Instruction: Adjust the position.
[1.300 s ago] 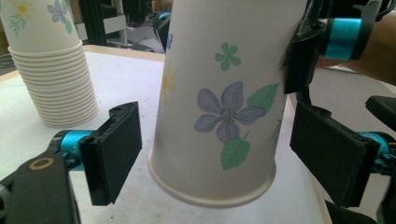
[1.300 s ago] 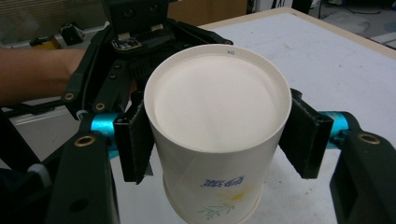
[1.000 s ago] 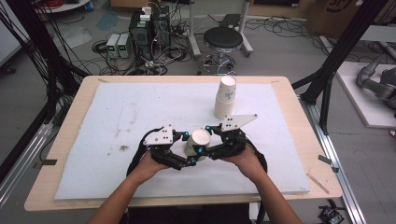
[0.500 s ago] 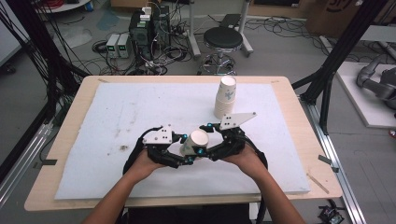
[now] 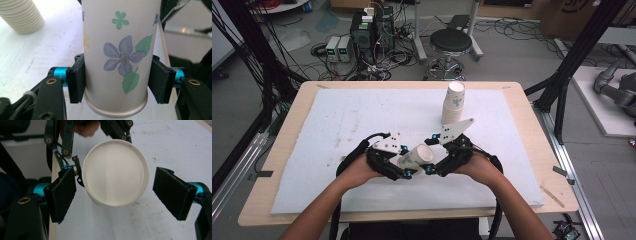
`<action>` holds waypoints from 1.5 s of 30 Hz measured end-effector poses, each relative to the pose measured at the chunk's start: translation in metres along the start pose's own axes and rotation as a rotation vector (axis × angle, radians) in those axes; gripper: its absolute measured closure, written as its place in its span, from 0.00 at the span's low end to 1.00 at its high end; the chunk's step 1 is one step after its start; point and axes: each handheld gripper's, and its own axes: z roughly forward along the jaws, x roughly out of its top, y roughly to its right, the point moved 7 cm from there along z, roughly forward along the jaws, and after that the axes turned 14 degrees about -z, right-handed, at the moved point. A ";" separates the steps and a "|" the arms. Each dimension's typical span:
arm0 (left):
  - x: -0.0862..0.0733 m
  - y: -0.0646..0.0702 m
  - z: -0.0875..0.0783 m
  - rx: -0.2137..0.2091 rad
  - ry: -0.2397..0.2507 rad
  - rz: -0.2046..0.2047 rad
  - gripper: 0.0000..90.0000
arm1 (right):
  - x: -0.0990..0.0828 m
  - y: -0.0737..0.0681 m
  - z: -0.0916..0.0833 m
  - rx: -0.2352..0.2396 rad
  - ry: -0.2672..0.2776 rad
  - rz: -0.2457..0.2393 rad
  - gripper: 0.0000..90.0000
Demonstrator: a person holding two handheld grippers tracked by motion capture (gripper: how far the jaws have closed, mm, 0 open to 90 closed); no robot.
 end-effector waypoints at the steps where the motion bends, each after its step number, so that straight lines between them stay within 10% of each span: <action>1: 0.000 0.000 0.000 -0.003 -0.017 0.005 0.43 | 0.000 0.001 0.000 0.001 -0.013 -0.016 0.21; 11: -0.002 0.002 0.003 -0.029 -0.098 0.022 0.42 | 0.006 -0.003 0.008 0.068 -0.069 -0.106 0.22; 16: -0.001 0.006 0.005 -0.057 -0.098 0.026 0.42 | 0.005 -0.005 0.009 0.107 -0.075 -0.128 0.39; 24: -0.001 0.006 0.001 -0.088 0.055 -0.021 0.18 | 0.003 -0.006 -0.001 0.148 -0.022 -0.069 0.42; 34: -0.004 -0.007 -0.018 -0.056 0.295 -0.130 0.18 | -0.010 -0.002 -0.014 0.088 0.048 0.011 0.42; 45: -0.010 -0.004 -0.013 -0.056 0.364 -0.153 0.18 | -0.024 -0.008 -0.024 -0.006 0.182 0.058 0.42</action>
